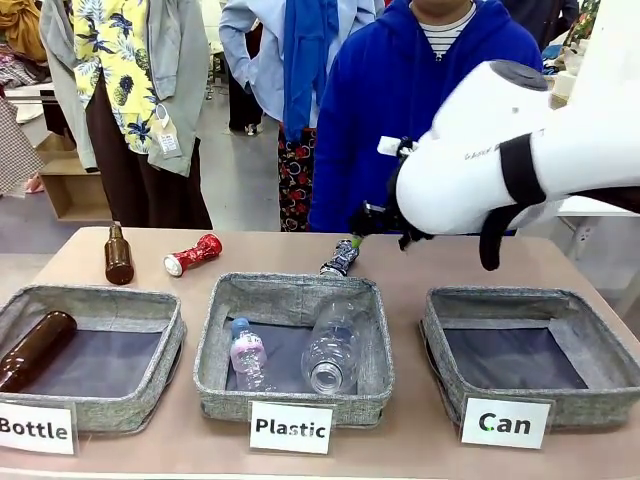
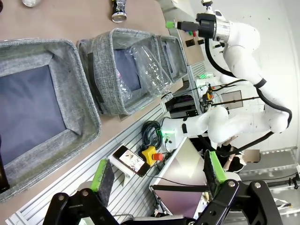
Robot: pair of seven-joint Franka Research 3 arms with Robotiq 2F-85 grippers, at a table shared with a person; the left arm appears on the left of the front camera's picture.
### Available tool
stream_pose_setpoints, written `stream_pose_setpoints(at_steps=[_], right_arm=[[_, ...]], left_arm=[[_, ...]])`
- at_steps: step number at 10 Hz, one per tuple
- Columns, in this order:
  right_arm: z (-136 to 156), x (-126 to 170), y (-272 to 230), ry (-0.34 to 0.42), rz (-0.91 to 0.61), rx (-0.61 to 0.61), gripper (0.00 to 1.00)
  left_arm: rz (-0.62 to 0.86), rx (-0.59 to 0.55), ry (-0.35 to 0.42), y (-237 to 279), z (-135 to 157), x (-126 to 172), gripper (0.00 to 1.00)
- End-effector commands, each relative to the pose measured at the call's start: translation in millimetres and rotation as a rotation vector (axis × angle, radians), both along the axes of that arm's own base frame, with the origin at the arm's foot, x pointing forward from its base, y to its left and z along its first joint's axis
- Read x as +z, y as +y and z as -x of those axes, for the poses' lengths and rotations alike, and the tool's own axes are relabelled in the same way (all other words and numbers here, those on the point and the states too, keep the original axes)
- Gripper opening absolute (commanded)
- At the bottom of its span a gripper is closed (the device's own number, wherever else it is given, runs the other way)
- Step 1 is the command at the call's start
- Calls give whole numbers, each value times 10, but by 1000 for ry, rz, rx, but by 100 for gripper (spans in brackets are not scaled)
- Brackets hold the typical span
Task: Sort the can waste into the basket.
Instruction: Pick up the can waste from the table and place it in the right Fabric basket.
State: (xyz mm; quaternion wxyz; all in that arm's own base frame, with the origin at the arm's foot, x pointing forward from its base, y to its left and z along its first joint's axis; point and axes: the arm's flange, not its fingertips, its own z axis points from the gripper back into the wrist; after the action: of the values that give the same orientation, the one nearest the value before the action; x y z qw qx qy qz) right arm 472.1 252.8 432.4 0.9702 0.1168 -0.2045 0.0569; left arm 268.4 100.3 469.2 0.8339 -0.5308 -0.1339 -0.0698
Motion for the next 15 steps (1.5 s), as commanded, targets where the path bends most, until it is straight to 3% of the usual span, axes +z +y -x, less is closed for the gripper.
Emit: stream_pose_setpoints(at_steps=[1,4,7,10,15], right_arm=[[-464,-34,587,-24,99,-109,100],[-853,-226,1013,49,190,-173,100],[-1074,-464,1090,30,131,-309,100],[-1158,-680,1049,22,96,-376,100],[-1257,-790,956,25,64,-380,100]], left_arm=[[6,-3,9,-6,26,7,100],[6,-3,9,-6,26,7,100],[6,-3,9,-6,26,7,100],[6,-3,9,-6,26,7,100],[6,-3,9,-6,26,7,100]])
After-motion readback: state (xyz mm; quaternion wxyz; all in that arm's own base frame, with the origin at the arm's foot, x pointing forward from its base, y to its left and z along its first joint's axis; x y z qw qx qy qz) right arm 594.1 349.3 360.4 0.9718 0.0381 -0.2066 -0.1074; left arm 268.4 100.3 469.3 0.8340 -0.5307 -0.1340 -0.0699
